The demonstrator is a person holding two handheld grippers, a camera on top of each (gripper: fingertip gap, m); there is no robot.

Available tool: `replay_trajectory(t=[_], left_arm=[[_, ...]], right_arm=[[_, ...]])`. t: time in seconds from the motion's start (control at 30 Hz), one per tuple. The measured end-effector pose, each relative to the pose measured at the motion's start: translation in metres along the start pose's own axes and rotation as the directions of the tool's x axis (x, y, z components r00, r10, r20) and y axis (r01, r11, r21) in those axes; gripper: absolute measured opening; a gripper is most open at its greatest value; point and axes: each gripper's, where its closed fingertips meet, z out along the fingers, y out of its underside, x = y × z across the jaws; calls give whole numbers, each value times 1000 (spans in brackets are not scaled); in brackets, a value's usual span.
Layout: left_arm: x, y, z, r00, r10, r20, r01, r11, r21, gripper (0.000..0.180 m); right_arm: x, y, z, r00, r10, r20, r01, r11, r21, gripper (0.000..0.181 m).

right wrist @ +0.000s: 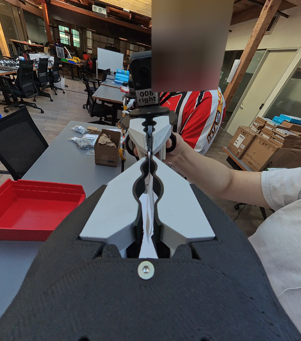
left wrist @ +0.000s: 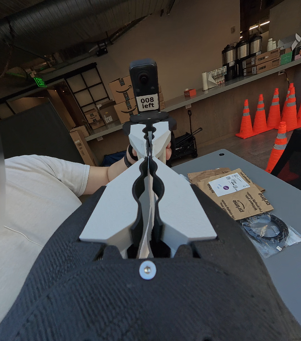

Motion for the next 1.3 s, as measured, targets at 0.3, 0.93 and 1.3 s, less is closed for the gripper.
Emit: replay_trajectory(t=[0.3,0.93,1.3], left_arm=[[-4,1,0,995,84,61,-84,996,-5,0],[0,6,2,998,56,1,-55,996,-63,0],[-3,7,8,997,72,28,-71,996,-54,0]], right_arm=[[3,2,-2,999,51,-1,-51,998,-21,0],[0,5,-14,1000,14,-2,-14,1000,-16,0],[2,2,-14,1000,30,8,-30,1000,-4,0]])
